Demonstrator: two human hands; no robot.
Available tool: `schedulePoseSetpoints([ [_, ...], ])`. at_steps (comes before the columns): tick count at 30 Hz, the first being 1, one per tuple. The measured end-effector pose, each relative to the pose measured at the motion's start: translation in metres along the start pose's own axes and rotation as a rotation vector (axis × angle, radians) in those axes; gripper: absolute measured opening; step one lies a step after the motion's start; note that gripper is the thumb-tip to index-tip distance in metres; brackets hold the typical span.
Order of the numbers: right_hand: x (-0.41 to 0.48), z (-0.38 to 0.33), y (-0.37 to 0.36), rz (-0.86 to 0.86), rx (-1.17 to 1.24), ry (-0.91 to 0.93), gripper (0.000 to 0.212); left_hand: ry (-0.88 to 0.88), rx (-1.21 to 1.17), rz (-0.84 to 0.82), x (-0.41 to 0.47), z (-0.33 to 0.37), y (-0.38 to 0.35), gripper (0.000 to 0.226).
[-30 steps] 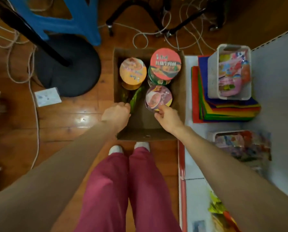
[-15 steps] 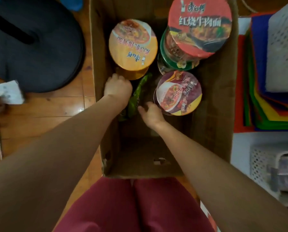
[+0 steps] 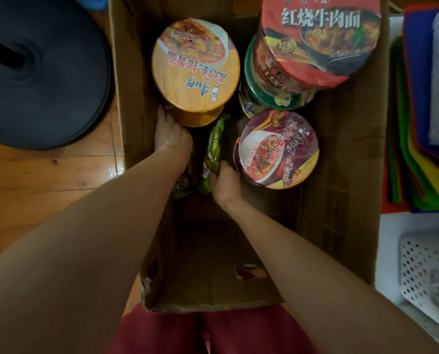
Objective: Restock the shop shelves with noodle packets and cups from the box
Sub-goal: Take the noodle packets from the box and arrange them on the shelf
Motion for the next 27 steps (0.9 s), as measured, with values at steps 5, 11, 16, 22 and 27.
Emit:
schedulePoseSetpoints([
  [5, -0.007, 0.014, 0.003, -0.037, -0.03, 0.013, 0.026, 0.029, -0.134, 0.036, 0.003, -0.001, 0.004, 0.044],
  [11, -0.021, 0.012, 0.01, -0.064, -0.056, 0.034, 0.023, 0.023, -0.385, 0.085, -0.009, -0.006, 0.018, 0.03],
  [16, -0.037, 0.008, 0.019, -0.069, -0.039, 0.02, 0.021, 0.066, -0.822, -0.063, -0.024, -0.001, 0.015, 0.023],
  [22, -0.078, -0.009, 0.043, -0.067, 0.004, 0.023, 0.018, 0.204, -1.321, -0.11, -0.075, -0.017, 0.018, 0.016],
  [27, -0.124, -0.041, 0.074, -0.038, -0.022, 0.079, 0.019, 0.288, -1.521, -0.002, -0.141, -0.06, 0.052, 0.021],
])
Point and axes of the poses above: each hand's wrist, its own x-axis towards the middle knuckle, its own y-axis out of the back of the hand, z = x × y, the point moved 7 cm from there along x, towards the middle knuckle, and after that the axes turned 6 degrees about y, right-handed, at the moved point
